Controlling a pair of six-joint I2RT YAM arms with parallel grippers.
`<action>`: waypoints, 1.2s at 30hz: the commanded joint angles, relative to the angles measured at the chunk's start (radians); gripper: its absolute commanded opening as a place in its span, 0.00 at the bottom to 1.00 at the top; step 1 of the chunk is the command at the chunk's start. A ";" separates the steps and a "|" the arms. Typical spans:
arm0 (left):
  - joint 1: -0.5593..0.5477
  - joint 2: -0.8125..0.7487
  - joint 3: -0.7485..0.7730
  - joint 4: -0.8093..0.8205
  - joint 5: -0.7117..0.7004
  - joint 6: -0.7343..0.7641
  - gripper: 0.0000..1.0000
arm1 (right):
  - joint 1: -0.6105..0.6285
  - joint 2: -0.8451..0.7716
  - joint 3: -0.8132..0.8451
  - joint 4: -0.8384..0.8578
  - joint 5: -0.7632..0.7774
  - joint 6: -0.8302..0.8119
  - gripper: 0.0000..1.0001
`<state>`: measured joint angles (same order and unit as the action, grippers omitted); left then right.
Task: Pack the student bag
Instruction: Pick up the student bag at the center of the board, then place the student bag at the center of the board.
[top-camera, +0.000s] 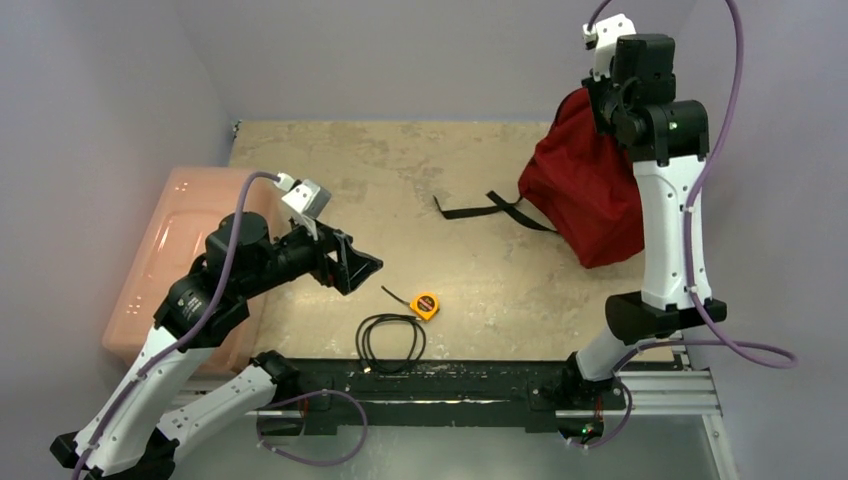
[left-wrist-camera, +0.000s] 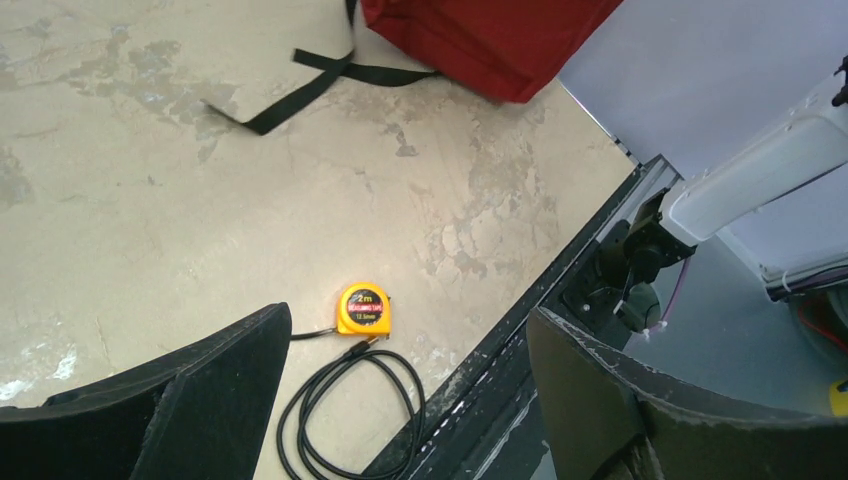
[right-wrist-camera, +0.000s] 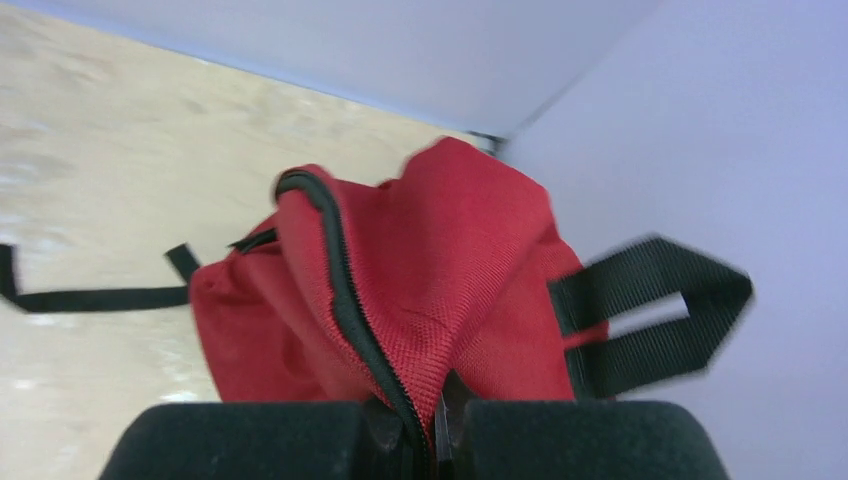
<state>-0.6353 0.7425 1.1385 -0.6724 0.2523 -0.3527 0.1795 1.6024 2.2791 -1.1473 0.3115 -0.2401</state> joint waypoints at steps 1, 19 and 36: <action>0.002 0.017 0.055 -0.038 -0.012 0.055 0.88 | -0.030 -0.010 0.140 0.210 0.136 -0.228 0.00; 0.002 0.214 0.122 -0.049 0.016 0.072 0.87 | -0.343 0.067 0.117 0.308 0.222 -0.285 0.00; 0.003 0.255 0.147 -0.061 0.007 0.078 0.87 | -0.389 0.098 0.214 0.383 0.234 -0.343 0.00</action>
<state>-0.6353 0.9981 1.2400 -0.7391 0.2554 -0.2943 -0.1978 1.7554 2.3646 -1.0695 0.4652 -0.5262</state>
